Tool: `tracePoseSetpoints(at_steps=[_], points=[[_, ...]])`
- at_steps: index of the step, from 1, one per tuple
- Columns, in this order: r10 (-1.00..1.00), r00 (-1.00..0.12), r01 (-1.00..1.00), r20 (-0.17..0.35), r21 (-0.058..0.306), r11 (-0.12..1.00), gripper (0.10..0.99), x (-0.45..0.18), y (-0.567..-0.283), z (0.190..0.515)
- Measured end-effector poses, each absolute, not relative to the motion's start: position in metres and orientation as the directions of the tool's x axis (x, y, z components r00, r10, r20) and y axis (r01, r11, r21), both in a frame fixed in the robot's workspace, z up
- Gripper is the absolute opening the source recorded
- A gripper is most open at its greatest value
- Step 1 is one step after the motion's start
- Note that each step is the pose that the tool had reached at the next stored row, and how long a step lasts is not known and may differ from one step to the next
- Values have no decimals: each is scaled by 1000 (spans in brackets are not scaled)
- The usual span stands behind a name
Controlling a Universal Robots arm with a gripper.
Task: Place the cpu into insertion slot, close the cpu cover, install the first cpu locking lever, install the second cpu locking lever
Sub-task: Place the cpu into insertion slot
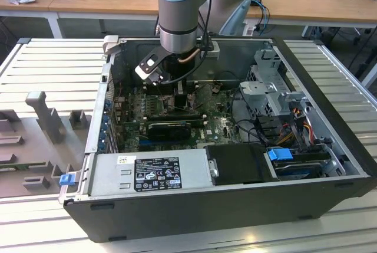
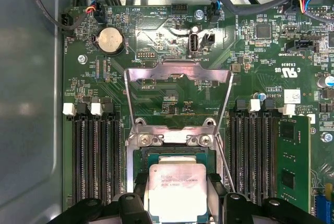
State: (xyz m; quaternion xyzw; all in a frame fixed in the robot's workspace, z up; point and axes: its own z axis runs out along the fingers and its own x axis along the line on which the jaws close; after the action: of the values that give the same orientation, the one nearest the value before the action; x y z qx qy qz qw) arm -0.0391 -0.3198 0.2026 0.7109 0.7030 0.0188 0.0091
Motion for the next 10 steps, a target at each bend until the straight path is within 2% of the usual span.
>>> tracePoseSetpoints(at_steps=[8,9,10], points=[[1000,15,999,14,39,-16,533,-39,-320,201],[1000,15,999,15,40,-16,545,-39,-320,200],[1000,15,999,14,40,-16,608,-39,-320,200]])
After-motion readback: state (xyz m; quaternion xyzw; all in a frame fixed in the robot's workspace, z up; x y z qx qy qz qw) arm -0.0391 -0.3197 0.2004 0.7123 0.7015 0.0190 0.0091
